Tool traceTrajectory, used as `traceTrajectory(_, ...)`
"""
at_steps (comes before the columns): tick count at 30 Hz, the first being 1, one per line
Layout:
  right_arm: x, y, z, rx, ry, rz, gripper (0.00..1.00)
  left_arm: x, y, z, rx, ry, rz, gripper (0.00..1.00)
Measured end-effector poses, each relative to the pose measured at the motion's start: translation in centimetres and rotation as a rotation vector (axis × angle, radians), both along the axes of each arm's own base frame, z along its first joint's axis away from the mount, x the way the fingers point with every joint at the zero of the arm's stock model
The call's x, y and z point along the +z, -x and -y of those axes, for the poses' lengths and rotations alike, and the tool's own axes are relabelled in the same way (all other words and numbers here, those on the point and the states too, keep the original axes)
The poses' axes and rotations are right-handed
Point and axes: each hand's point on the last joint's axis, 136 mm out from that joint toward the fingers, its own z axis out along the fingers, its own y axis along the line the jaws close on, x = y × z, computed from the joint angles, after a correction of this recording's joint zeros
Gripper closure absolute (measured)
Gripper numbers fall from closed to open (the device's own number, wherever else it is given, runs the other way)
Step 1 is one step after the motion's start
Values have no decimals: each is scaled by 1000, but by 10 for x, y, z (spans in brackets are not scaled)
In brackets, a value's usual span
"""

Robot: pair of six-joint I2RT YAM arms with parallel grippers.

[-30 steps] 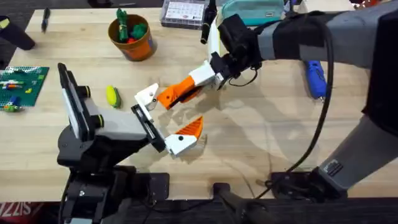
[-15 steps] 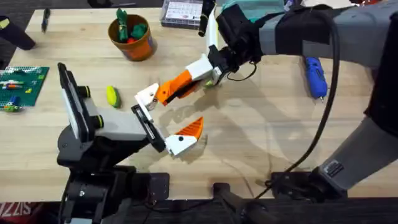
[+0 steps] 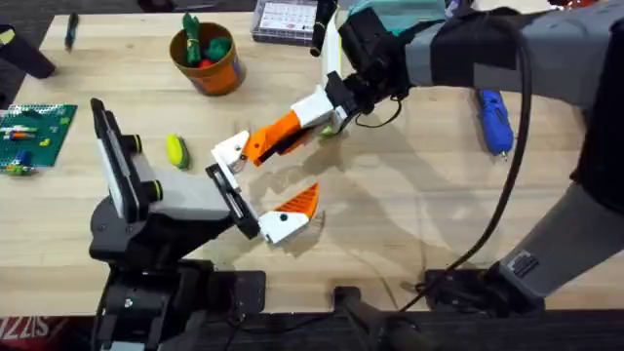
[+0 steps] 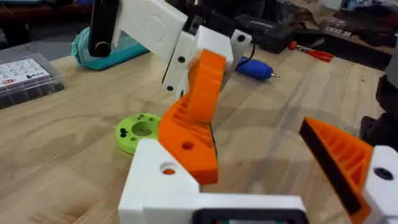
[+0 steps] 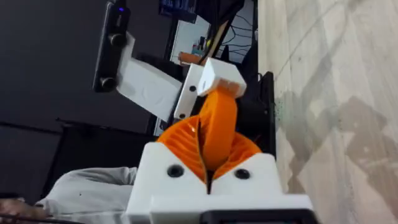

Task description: Pick up the gripper from the table and insert it into the empty holder that is missing its gripper. Then pick up a screw, insert it into the mounting hole, and use the screwdriver to tighten it. Finally, clean up the table by picking up the vegetable and placing it into the bucket.

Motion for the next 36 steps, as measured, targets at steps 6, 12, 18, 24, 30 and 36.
traceTrajectory(6,-4,2,-4,13,-11,11,995,-1,-1,-1,7,0,-4,15)
traceTrajectory(12,-15,2,-10,32,-14,-5,995,-1,-3,-3,24,8,-19,15)
traceTrajectory(18,-13,0,-15,38,-31,24,995,-1,-6,-5,42,11,-22,15)
traceTrajectory(24,-11,-2,-28,54,-25,37,995,-1,-8,-6,55,10,-20,15)
traceTrajectory(30,-9,1,-42,69,-6,32,995,-1,-11,-9,79,8,-19,15)
traceTrajectory(36,-10,0,-44,60,27,0,995,-1,-12,-10,90,9,-21,15)
